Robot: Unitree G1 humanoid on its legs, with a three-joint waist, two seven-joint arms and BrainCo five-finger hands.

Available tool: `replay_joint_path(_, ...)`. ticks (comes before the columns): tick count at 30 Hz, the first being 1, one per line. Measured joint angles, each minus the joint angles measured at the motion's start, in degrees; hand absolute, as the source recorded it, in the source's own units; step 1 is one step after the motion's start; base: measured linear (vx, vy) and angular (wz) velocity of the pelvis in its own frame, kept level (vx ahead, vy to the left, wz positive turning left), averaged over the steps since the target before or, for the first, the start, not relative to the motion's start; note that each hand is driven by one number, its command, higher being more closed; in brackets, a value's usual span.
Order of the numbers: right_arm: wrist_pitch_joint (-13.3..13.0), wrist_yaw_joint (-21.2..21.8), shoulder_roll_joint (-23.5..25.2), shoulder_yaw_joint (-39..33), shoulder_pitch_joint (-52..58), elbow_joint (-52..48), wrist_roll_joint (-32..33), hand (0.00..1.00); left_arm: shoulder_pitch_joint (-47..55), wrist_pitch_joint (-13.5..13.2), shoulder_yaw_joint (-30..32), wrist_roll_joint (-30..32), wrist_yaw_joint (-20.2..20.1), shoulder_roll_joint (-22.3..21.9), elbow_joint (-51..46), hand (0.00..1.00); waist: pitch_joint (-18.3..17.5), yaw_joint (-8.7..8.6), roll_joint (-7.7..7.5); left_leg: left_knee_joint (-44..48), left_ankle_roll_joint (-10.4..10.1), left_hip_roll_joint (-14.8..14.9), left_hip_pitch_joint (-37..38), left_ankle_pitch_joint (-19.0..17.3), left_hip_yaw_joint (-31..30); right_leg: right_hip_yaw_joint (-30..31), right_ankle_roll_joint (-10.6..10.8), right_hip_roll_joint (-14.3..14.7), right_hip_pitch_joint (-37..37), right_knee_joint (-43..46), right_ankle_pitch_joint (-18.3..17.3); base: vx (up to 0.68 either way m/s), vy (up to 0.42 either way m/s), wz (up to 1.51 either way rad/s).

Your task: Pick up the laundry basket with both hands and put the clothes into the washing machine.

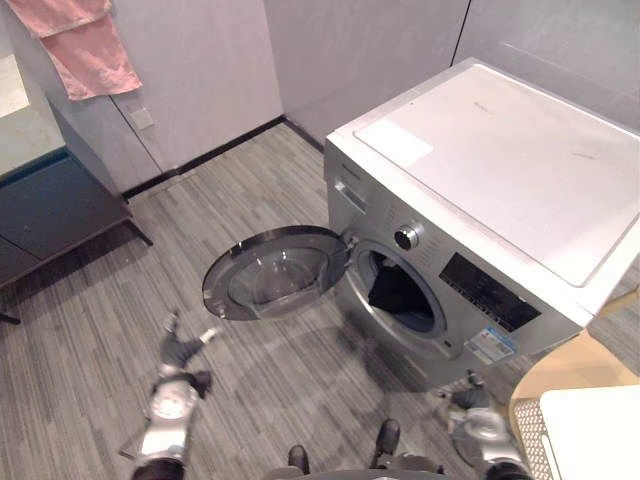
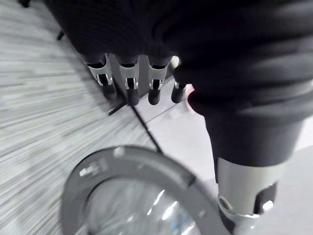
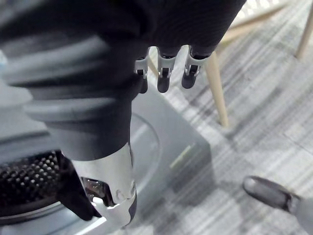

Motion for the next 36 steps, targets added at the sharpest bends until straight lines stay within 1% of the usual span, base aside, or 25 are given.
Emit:
replay_joint_path(1, -0.5, 0.2, -0.5, -0.6, 0.7, -0.1, 0.1, 0.0, -0.3, 0.0, 0.5, 0.3, 0.0, 1.4, -0.3, 0.0, 0.0, -0.02, -0.02, -0.2, 0.0, 0.0, 0.2, 0.0, 0.1, 0.1, 0.0, 0.1, 0.0, 0.0, 0.0, 0.0, 0.021, -0.1)
replay_joint_path(2, -0.9, 0.8, -1.5, -2.1, 2.0, 0.2, 0.3, 0.0, -1.2, 0.0, 1.9, 2.1, 0.0, 3.6, -0.3, 0.0, -0.1, -0.12, -0.21, -0.6, 0.0, 0.1, 0.1, 0.0, 0.1, 0.4, 0.0, 0.2, -0.4, 0.0, 0.0, 0.0, 0.022, -0.09)
replay_joint_path(4, -0.9, 1.2, -2.2, -2.9, 3.7, 1.9, 0.3, 0.0, -3.5, 0.2, 3.0, 4.8, 0.0, 7.3, -0.1, 0.0, 0.4, -0.13, -1.02, -0.6, 0.0, 0.2, -0.2, 0.0, 0.1, 0.6, 0.0, 0.4, -0.8, 0.0, 0.0, 0.0, 0.026, -0.05)
replay_joint_path(5, -0.9, 1.2, -1.9, -2.9, 4.2, 2.7, 0.3, 0.0, -4.4, 0.3, 3.2, 5.5, 0.0, 8.2, 0.2, 0.0, 0.3, -0.13, -1.29, -0.6, 0.0, 0.3, -0.5, 0.0, 0.1, 0.6, 0.0, 0.4, -1.1, 0.0, 0.0, 0.0, 0.027, -0.03)
replay_joint_path(6, -0.4, 1.9, -1.3, -2.8, 4.8, 4.0, 0.2, 0.0, -6.9, 0.5, 3.3, 6.8, -0.1, 10.0, 1.6, 0.0, 0.2, -0.11, -1.79, -0.6, -0.1, 0.3, -1.3, 0.1, 0.2, 0.8, -0.1, 0.5, -1.9, 0.0, 0.0, 0.0, 0.026, -0.03)
replay_joint_path(7, -0.1, 2.3, -0.4, -2.9, 4.7, 5.1, 0.1, 0.0, -9.4, 0.9, 3.2, 7.8, -0.1, 12.0, 3.7, 0.0, 0.3, -0.18, -2.23, -0.6, -0.1, 0.2, -2.1, 0.3, 0.2, 0.8, -0.3, 0.4, -2.7, 0.0, 0.2, 0.0, 0.029, -0.05)
replay_joint_path(10, 0.7, 2.4, 0.4, -2.9, 4.5, 6.2, -0.1, 0.0, -16.0, 2.6, 2.5, 10.6, -1.1, 16.2, 8.3, 0.0, 0.8, -0.18, -3.06, -0.6, -0.2, 0.1, -3.7, 0.8, 1.0, 1.9, -0.9, 0.4, -4.8, 0.0, 0.8, 0.0, 0.035, -0.15)
replay_joint_path(12, 0.8, 2.4, 0.4, -3.8, 4.0, 6.2, -0.1, 0.0, -18.4, 3.0, 1.1, 10.9, -1.4, 17.8, 8.8, 0.0, 1.2, -0.12, -3.41, -0.6, -0.1, 0.0, -4.5, 1.0, 1.3, 2.1, -1.1, 0.4, -5.7, 0.0, 1.0, 0.0, 0.034, -0.09)
replay_joint_path(13, 0.9, 2.5, 0.4, -4.9, 3.4, 6.2, -0.1, 0.0, -20.1, 3.0, 0.5, 11.2, -2.4, 18.1, 8.8, 0.0, 1.5, -0.14, -3.67, -0.6, -0.1, 0.0, -5.2, 1.1, 1.4, 2.3, -1.3, 0.4, -6.4, 0.0, 1.2, 0.01, 0.045, -0.07)
replay_joint_path(15, 0.9, 3.0, 0.4, -5.2, 2.6, 6.2, -0.1, 0.0, -21.2, 3.1, -0.1, 11.3, -3.0, 18.1, 8.7, 0.0, 2.5, -0.11, -4.1, -0.6, -0.1, 0.0, -5.3, 1.1, 1.6, 2.7, -1.4, 0.5, -6.6, 0.0, 1.3, 0.01, 0.045, -0.06)
replay_joint_path(18, 0.9, 4.0, 0.4, -5.1, 1.5, 6.2, -0.1, 0.0, -21.6, 3.3, -1.8, 12.7, -4.9, 18.1, 7.4, 0.0, 4.0, -0.05, -5.28, -0.4, 0.2, -0.2, -7.8, 1.4, 1.8, 3.5, -1.7, 0.3, -9.3, 0.0, 1.9, -0.01, 0.038, -0.05)
replay_joint_path(20, 1.0, 4.6, 0.4, -5.1, 0.8, 6.2, -0.1, 0.0, -22.0, 3.8, -2.6, 12.9, -5.0, 18.1, 7.6, 0.0, 4.8, -0.03, -6.1, 0.0, 0.3, -0.3, -9.4, 1.5, 2.0, 3.8, -1.9, 0.2, -11.2, 0.0, 2.4, -0.01, 0.048, -0.03)
replay_joint_path(23, 1.0, 4.6, 0.4, -5.1, 0.2, 6.0, 0.0, 0.0, -24.7, 3.9, -6.1, 12.8, -5.1, 18.1, 11.4, 0.0, 6.5, 0.07, -6.95, 0.9, 0.3, -0.3, -10.9, 1.5, 2.0, 4.6, -2.2, 0.1, -12.4, 0.0, 2.8, -0.01, 0.046, 0.0)
replay_joint_path(25, 1.0, 4.7, 0.3, -5.1, -0.4, 5.7, 0.0, 0.0, -26.7, 3.7, -8.7, 12.8, -5.2, 18.1, 15.1, 0.0, 7.2, 0.05, -7.13, 1.2, 0.3, -0.3, -11.8, 1.5, 2.3, 5.3, -2.2, 0.0, -13.3, 0.0, 3.2, -0.03, 0.056, -0.08)
replay_joint_path(26, 0.8, 4.7, 0.2, -5.0, -0.7, 5.4, 0.1, 0.0, -28.1, 3.6, -10.5, 12.8, -5.9, 18.1, 17.5, 0.0, 7.5, 0.08, -7.28, 1.6, 0.3, -0.4, -13.0, 1.5, 2.6, 5.7, -2.3, -0.1, -14.4, 0.0, 3.6, -0.03, 0.048, -0.1)
replay_joint_path(28, 0.8, 4.7, 0.0, -5.0, -1.9, 5.4, 0.3, 0.0, -29.4, 3.3, -11.4, 12.8, -6.3, 18.1, 20.4, 0.0, 8.2, 0.03, -7.64, 2.5, 0.4, -0.5, -14.5, 1.4, 3.4, 6.8, -2.3, -0.3, -16.0, 0.0, 4.3, -0.04, 0.046, -0.17)
replay_joint_path(30, 0.5, 4.7, -0.5, -5.0, -2.1, 5.1, 0.4, 0.0, -31.3, 3.1, -12.6, 12.8, -5.9, 17.9, 22.4, 0.0, 8.8, 0.06, -7.69, 3.5, 0.5, -0.7, -16.1, 1.3, 3.5, 7.0, -2.3, -0.5, -17.2, 0.0, 4.6, -0.05, 0.046, -0.06)
replay_joint_path(31, 0.9, 4.5, -0.6, -4.9, -3.7, 5.5, 0.5, 0.0, -33.5, 2.7, -12.4, 12.8, -6.1, 18.0, 23.8, 0.0, 9.4, 0.7, -7.56, 3.7, 0.6, -0.7, -17.3, 1.2, 3.4, 7.1, -2.3, -1.0, -17.7, 0.0, 4.9, -0.05, 0.045, 0.04)
replay_joint_path(32, 1.3, 4.3, -0.4, -4.7, -4.7, 5.8, 0.6, 0.0, -34.9, 2.7, -12.4, 13.0, -6.2, 18.1, 24.7, 0.0, 9.6, 0.94, -7.5, 4.0, 0.6, -0.5, -17.9, 1.2, 3.2, 7.2, -2.2, -1.0, -17.9, 0.0, 4.9, -0.07, 0.046, 0.04)
replay_joint_path(33, 1.4, 3.5, 0.4, -1.4, -7.2, 5.5, 1.2, 0.0, -37.3, 3.0, -12.5, 13.2, -6.1, 18.0, 25.5, 0.0, 9.7, 1.44, -7.62, 4.8, 0.7, -0.1, -19.1, 0.8, 3.1, 7.6, -1.8, -0.9, -18.8, 0.0, 5.0, -0.08, 0.03, 0.06)
replay_joint_path(34, 0.9, 2.0, 1.3, 2.6, -9.1, 3.8, 2.1, 0.0, -39.2, 3.2, -13.1, 13.8, -5.9, 17.9, 24.9, 0.0, 9.7, 2.04, -7.64, 5.8, 0.4, 0.1, -20.1, 0.6, 3.2, 8.0, -1.5, -0.8, -19.8, 0.0, 5.1, -0.06, 0.023, 0.03)
replay_joint_path(35, 0.6, 1.7, 2.1, 4.1, -9.9, 2.7, 2.4, 0.0, -40.0, 3.4, -13.3, 14.2, -5.8, 17.6, 24.3, 0.0, 9.7, 2.6, -7.64, 6.0, 0.4, 0.2, -20.6, 0.6, 3.3, 8.1, -1.3, -0.7, -20.3, 0.0, 5.3, -0.04, 0.022, 0.04)
replay_joint_path(36, -0.9, 1.4, 4.9, 5.3, -11.5, 0.6, 2.7, 0.0, -41.8, 3.8, -14.9, 15.1, -4.7, 17.0, 22.6, 0.0, 9.8, 3.3, -7.42, 6.8, 0.2, 0.6, -21.5, 0.9, 3.0, 8.2, -1.4, -0.5, -20.7, 0.0, 5.4, -0.01, 0.017, 0.07)
